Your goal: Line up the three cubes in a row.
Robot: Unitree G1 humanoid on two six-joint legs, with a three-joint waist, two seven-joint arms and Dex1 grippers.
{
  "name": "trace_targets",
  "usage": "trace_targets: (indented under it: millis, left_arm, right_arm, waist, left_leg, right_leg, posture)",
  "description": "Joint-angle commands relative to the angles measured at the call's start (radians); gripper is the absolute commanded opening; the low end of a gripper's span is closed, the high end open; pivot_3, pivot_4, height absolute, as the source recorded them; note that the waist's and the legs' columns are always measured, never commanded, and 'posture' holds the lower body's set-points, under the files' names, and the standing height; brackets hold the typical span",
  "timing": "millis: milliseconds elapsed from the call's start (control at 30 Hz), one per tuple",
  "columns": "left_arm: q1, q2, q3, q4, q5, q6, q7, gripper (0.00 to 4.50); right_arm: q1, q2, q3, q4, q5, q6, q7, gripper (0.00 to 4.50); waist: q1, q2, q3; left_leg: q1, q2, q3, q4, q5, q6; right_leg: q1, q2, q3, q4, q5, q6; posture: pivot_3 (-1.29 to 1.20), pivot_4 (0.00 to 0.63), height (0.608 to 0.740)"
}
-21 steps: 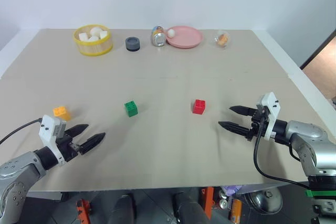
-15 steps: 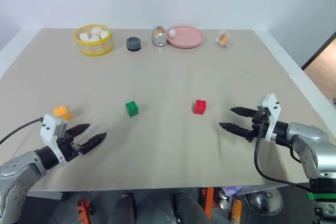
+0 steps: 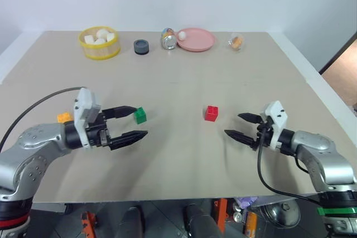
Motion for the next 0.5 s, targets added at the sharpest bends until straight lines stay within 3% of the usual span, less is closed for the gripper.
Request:
trace_targets:
  millis: [33,300,500]
  left_arm:
    - [-0.051,-0.012,-0.051,0.027,0.038,-0.035,-0.027,4.48]
    - [-0.100,-0.065,-0.127,0.053,0.081,-0.059,-0.049,4.48]
    - [-0.104,-0.081,-0.127,0.070,0.084,-0.069,-0.049,4.48]
  right_arm:
    - [-0.047,0.023,0.013,0.043,-0.049,-0.040,-0.051,4.50]
    - [-0.073,0.119,0.049,0.099,-0.097,-0.086,-0.111,4.50]
    - [-0.120,0.133,0.075,0.180,-0.114,-0.138,-0.064,4.50]
  waist:
    - [0.000,0.000,0.000]
    - [0.001,0.000,0.000]
    - [0.000,0.000,0.000]
  left_leg:
    - [0.000,0.000,0.000,0.000,0.000,0.000]
    - [-0.001,0.000,-0.002,-0.001,0.000,0.000]
    - [0.000,0.000,-0.002,0.000,0.001,0.001]
  right_leg:
    - [0.000,0.000,0.000,0.000,0.000,0.000]
    - [0.000,0.001,0.000,0.001,-0.001,0.001]
    - [0.001,0.001,0.000,0.001,0.000,0.001]
  posture:
    - [0.00,0.150,0.740]
    - [0.00,0.150,0.740]
    - [0.00,0.150,0.740]
